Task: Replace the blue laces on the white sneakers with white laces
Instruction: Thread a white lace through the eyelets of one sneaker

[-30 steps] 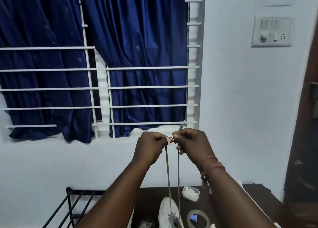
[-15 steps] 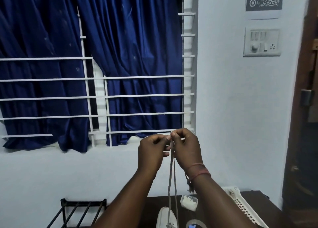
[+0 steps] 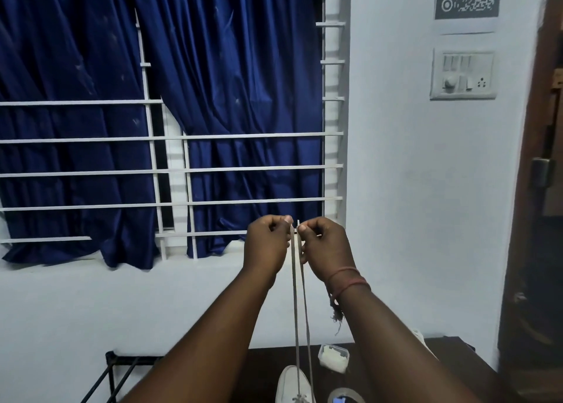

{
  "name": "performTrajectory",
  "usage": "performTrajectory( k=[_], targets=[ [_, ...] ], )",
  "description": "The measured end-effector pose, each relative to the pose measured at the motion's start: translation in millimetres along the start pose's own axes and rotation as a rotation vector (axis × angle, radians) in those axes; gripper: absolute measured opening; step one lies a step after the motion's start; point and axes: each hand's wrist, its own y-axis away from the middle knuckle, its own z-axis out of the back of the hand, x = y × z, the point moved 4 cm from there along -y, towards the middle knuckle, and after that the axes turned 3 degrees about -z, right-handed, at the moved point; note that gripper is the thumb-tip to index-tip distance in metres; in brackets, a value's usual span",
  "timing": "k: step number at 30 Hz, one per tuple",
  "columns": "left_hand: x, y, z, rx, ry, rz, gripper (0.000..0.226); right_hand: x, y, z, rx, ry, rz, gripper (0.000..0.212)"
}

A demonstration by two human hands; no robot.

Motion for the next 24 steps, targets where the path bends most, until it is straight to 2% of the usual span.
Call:
performTrajectory(
  k=[8, 16, 21, 24],
  targets=[
    [1, -8, -4, 0.024, 0.189, 0.111, 0.016, 2, -6, -5, -0.036, 0.045, 0.021, 0.019],
    [2, -10, -6, 0.024, 0.235, 0.166, 0.013, -4, -3, -10, 0.000, 0.005, 0.003, 0.017],
    [8, -6, -7, 0.031, 0.311, 0.201, 0.010, -3, 1, -14, 0.032, 0.064, 0.027, 0.017],
    [16, 2, -3, 0.062, 0.271, 0.208, 0.009, -4, 1, -13, 0.024, 0.081, 0.037, 0.017]
  ],
)
